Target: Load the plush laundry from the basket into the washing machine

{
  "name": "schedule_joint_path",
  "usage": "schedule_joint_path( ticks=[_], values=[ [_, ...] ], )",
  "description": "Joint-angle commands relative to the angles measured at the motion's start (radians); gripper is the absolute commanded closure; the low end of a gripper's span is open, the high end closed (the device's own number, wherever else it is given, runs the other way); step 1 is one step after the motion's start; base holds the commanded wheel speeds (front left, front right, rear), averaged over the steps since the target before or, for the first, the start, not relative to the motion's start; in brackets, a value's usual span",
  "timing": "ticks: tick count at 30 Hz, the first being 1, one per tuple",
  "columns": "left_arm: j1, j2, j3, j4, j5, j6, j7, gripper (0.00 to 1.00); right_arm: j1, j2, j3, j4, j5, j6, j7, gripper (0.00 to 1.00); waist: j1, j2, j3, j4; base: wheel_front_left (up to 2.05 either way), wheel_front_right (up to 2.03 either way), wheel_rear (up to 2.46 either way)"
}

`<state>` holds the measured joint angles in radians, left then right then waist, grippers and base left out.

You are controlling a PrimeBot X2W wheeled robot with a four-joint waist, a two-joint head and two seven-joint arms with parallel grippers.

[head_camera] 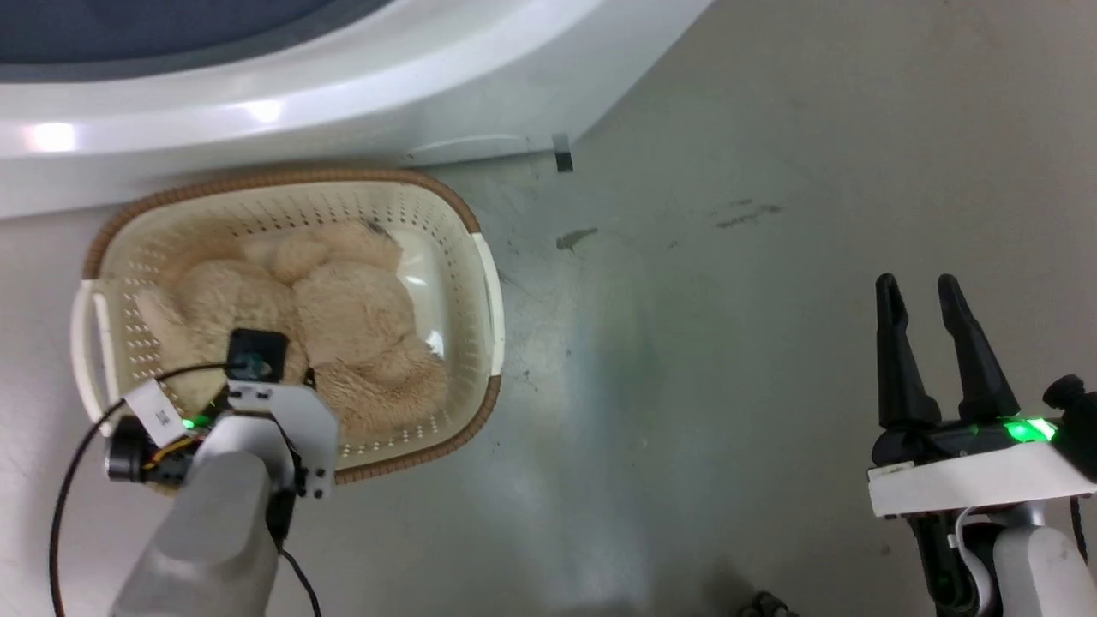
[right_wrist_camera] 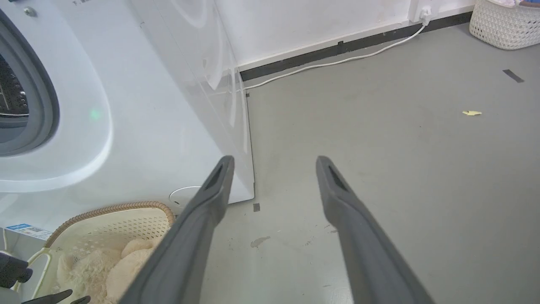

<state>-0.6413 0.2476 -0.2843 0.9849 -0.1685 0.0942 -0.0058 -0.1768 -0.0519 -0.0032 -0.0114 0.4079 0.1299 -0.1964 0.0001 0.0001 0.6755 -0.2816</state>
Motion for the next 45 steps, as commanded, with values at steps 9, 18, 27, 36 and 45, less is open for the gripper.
schedule_joint_path(
  ticks=[9,18,27,36,45],
  values=[
    [-0.138,0.04,-0.034,0.109,-0.025,0.064,0.014,0.0,-0.04,0.001,0.007,-0.02,0.05,0.001,-0.028,0.0,-0.0001,-0.0001,0.102,-0.031,0.0,0.0,0.0],
    [-0.263,0.069,-0.066,0.214,-0.077,0.011,0.049,0.0,-0.081,0.002,0.0,-0.031,0.103,0.001,-0.051,0.0,-0.0001,-0.0001,0.227,-0.069,0.0,0.0,0.0],
    [-0.333,0.077,-0.107,0.279,-0.1,-0.03,0.088,1.0,-0.114,0.002,0.01,-0.03,0.136,0.001,-0.065,0.0,-0.0001,-0.0001,0.306,-0.087,0.0,0.0,0.0],
    [-0.278,0.041,-0.084,0.264,-0.144,-0.024,-0.028,1.0,-0.097,0.002,-0.019,-0.027,0.106,0.001,-0.065,0.0,-0.0001,-0.0001,0.211,-0.054,0.0,0.0,0.0],
    [-0.151,-0.039,-0.044,0.218,-0.203,-0.02,-0.24,1.0,-0.006,-0.012,-0.046,0.002,0.023,0.001,-0.065,0.0,-0.0001,-0.0001,-0.032,0.04,0.0,0.0,0.0]
  ],
)
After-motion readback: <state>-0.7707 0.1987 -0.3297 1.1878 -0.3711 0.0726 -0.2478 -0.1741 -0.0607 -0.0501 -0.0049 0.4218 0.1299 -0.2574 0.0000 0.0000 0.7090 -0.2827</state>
